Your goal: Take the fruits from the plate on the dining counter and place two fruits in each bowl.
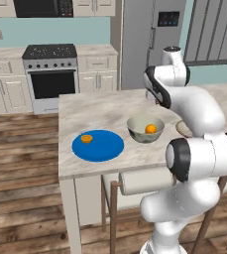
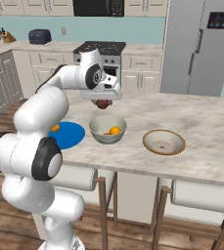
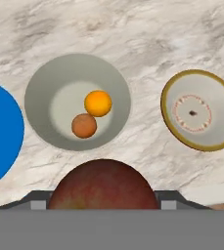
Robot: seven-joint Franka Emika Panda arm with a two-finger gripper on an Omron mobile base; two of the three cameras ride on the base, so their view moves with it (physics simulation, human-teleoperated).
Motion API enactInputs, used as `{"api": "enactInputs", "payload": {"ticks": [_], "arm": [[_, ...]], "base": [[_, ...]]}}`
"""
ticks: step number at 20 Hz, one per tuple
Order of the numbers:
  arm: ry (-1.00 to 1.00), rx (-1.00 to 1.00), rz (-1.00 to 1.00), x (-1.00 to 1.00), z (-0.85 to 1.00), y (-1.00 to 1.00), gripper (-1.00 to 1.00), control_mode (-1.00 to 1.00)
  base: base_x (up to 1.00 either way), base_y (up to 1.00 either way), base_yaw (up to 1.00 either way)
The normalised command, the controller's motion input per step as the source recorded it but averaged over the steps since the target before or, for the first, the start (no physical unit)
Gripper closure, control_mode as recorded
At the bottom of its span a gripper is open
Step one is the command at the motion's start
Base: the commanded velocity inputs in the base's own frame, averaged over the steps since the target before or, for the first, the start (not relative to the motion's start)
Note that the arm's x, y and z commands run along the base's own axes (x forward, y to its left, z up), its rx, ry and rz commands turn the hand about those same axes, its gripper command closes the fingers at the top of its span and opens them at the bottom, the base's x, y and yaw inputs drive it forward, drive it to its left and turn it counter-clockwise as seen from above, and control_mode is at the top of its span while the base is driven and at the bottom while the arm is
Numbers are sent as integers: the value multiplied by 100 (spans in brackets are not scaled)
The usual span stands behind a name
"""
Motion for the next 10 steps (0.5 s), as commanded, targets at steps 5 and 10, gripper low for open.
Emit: {"api": "enactInputs", "payload": {"ticks": [5, 10], "arm": [[-2, 9, -20, -20, -11, -100, 100, -100], [-5, 14, -14, -32, -35, -100, 100, -100]], "base": [[0, 0, 0], [0, 0, 0]]}}
